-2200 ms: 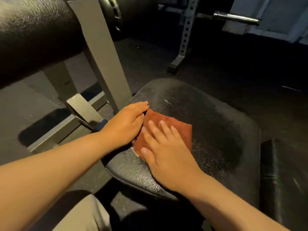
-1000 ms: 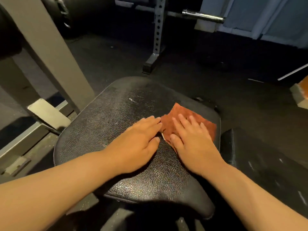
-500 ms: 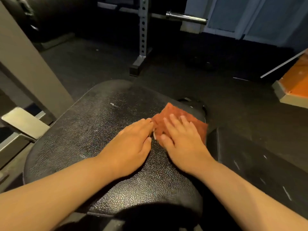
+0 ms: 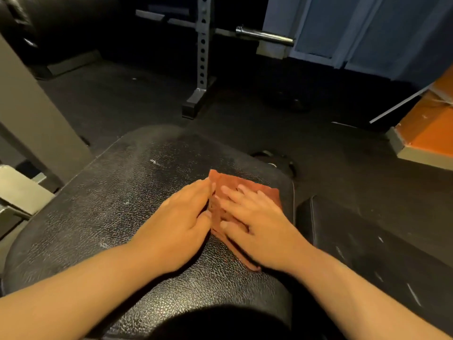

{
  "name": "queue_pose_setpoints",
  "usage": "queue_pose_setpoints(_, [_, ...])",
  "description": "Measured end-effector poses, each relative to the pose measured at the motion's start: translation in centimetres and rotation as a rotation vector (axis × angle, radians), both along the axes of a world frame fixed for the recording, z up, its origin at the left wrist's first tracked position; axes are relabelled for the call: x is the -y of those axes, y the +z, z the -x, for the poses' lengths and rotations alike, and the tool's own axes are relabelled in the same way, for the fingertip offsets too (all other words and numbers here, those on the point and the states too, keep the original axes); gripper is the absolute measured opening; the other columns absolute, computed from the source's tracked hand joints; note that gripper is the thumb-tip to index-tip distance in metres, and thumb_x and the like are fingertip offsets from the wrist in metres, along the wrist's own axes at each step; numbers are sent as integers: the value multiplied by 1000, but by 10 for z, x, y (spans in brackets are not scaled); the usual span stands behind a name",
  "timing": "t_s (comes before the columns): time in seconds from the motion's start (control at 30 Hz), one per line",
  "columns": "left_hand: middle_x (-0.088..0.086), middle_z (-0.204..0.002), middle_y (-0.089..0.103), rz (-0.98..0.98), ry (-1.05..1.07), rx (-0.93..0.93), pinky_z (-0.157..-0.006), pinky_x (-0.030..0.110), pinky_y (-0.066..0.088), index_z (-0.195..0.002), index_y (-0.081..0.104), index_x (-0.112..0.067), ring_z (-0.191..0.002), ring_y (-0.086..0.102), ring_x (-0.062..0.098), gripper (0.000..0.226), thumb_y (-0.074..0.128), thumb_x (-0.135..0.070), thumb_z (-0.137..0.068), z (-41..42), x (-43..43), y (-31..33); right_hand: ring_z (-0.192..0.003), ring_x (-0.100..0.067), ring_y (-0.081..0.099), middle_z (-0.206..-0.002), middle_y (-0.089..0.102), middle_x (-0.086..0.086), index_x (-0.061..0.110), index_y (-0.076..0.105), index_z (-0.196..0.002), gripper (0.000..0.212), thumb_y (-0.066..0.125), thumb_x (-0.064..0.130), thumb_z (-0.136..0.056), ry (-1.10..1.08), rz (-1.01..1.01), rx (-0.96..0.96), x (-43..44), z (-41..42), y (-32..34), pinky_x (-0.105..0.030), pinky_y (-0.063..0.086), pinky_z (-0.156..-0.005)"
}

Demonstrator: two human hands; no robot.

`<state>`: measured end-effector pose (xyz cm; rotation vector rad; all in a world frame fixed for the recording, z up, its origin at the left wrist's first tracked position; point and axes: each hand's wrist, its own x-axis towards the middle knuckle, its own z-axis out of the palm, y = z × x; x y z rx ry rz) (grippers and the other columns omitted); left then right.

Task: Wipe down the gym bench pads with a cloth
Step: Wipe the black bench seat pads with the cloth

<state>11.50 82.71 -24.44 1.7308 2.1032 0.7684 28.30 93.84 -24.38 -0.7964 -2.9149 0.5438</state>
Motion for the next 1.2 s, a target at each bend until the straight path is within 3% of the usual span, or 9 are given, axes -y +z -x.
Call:
queue_pose_setpoints(0.17, [-20,-160,21,36,18,-10,-120,20,9,-156,25,-31,-146,14,-4,68,28,-47,-90,-3,3,6,-154,-28,-5,-169,-2,-4,30,14,-160,60,21,49,-104,-400,-111,120,-39,16,-8,-44,-4,-125])
queue_pose_setpoints(0.37, [-24,-160,22,-11,-25,34,-123,34,20,-155,24,-37,-146,17,-6,71,24,-56,-87,-3,4,2,-154,-7,1,-165,15,18,41,34,-152,58,35,62,-98,91,-2,-38,-8,-20,-1,-35,-1,-124])
queue_pose_setpoints(0.57, [-26,-159,13,46,-10,-45,-117,18,5,-156,21,-35,-145,6,-8,77,17,-62,-84,-6,9,6,-153,-32,-3,-168,2,-6,29,15,-160,70,8,59,-97,-424,-89,100,-29,-11,-12,-50,0,-124])
queue_pose_setpoints(0.7, [-19,-160,22,9,-7,-27,-122,28,13,-155,28,-32,-147,15,-2,77,19,-60,-84,-7,9,4,-153,-22,-18,-168,-7,-2,27,20,-158,60,24,47,-102,-71,7,82,50,-27,-2,-43,-11,-124])
queue_pose_setpoints(0.8, [-21,-158,26,1,-20,8,-120,21,12,-153,33,-33,-145,17,-6,77,20,-60,-82,-5,10,5,-154,-8,-5,-167,6,14,38,28,-155,54,35,51,-103,179,60,54,45,-55,9,-34,-2,-125])
queue_pose_setpoints(0.93, [-21,-155,30,38,-47,4,-114,14,10,-152,36,-34,-144,20,-6,65,26,-50,-90,-5,17,8,-151,-8,15,-165,19,16,40,28,-156,65,8,57,-97,-57,-90,27,17,-62,9,-27,7,-121])
queue_pose_setpoints(1.03, [-20,-156,31,49,-52,5,-116,17,13,-152,36,-33,-144,20,-6,61,29,-43,-92,-4,26,6,-153,-18,-5,-168,0,7,36,11,-159,75,-3,55,-88,-216,-73,85,41,-42,-1,-36,-2,-124])
queue_pose_setpoints(1.1, [-16,-155,35,35,-42,26,-117,18,16,-151,38,-32,-144,24,-3,60,31,-41,-92,-3,31,6,-154,-18,-11,-168,-3,7,35,9,-159,71,3,57,-92,-45,-11,93,70,-35,-3,-40,-4,-125])
queue_pose_setpoints(1.2, [-18,-153,35,46,-32,52,-114,10,12,-150,40,-32,-143,24,-4,60,32,-39,-91,0,39,8,-151,-19,17,-165,20,11,38,29,-155,59,24,58,-100,243,-19,70,73,-46,6,-40,14,-122])
